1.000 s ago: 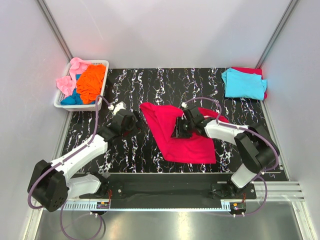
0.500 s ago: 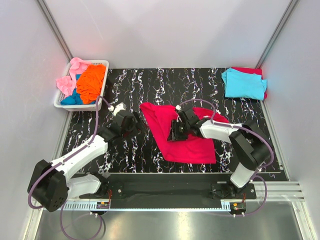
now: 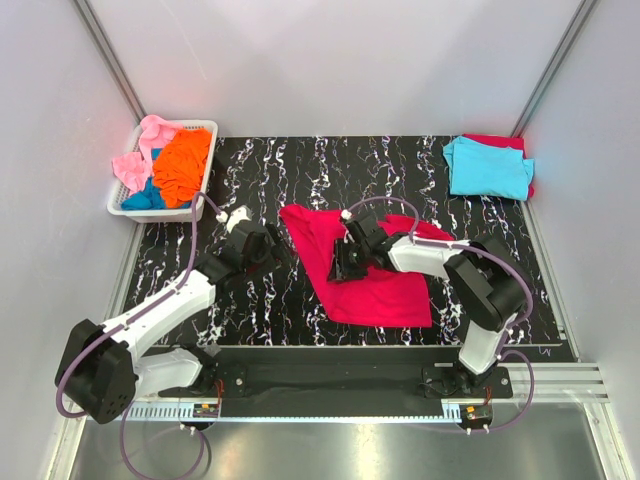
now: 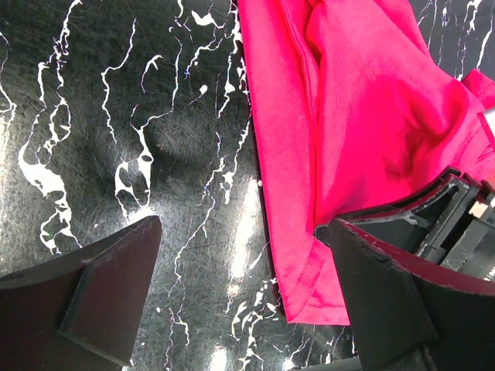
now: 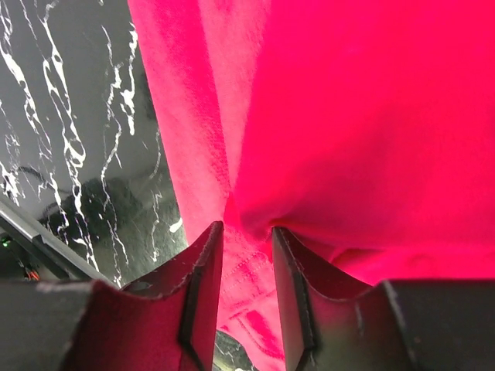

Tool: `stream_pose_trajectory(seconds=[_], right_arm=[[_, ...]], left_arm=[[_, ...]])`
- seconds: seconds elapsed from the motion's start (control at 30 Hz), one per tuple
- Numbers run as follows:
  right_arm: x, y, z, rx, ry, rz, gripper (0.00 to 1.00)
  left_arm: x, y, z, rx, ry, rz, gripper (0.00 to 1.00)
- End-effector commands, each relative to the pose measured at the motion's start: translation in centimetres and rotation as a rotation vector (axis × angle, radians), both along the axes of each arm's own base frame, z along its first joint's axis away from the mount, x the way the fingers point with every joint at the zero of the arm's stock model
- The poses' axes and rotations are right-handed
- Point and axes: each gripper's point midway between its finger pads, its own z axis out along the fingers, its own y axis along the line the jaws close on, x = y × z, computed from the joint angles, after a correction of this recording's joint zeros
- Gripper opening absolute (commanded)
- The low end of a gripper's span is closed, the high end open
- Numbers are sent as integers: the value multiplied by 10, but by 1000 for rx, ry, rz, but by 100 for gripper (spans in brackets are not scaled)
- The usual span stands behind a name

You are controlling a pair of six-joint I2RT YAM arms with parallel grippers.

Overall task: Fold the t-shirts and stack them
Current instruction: Flatten the tshirt out

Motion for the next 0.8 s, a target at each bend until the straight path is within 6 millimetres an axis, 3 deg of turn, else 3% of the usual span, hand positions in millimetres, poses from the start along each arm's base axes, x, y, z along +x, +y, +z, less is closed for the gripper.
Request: stream_pose_trajectory(seconds=[0.0, 0.1, 0.13, 0.33, 0.57, 0.77], right_arm=[[11, 12, 5, 8, -43, 25, 37], [13, 13, 5, 4, -48, 21, 14], [13, 12, 6, 0, -51, 15, 0], [22, 1, 36, -30, -135, -30, 0], [38, -19, 107, -54, -319, -92, 0], [63, -64, 144, -221, -496, -222, 0]], left_arm=[[5, 6, 5, 10, -39, 16, 95], [5, 6, 6, 10, -42, 16, 95], [5, 6, 6, 8, -43, 17, 95], [5, 7, 5, 12, -40, 14, 95], [5, 5, 4, 9, -33, 3, 95], [4, 1, 2, 6, -25, -22, 95]])
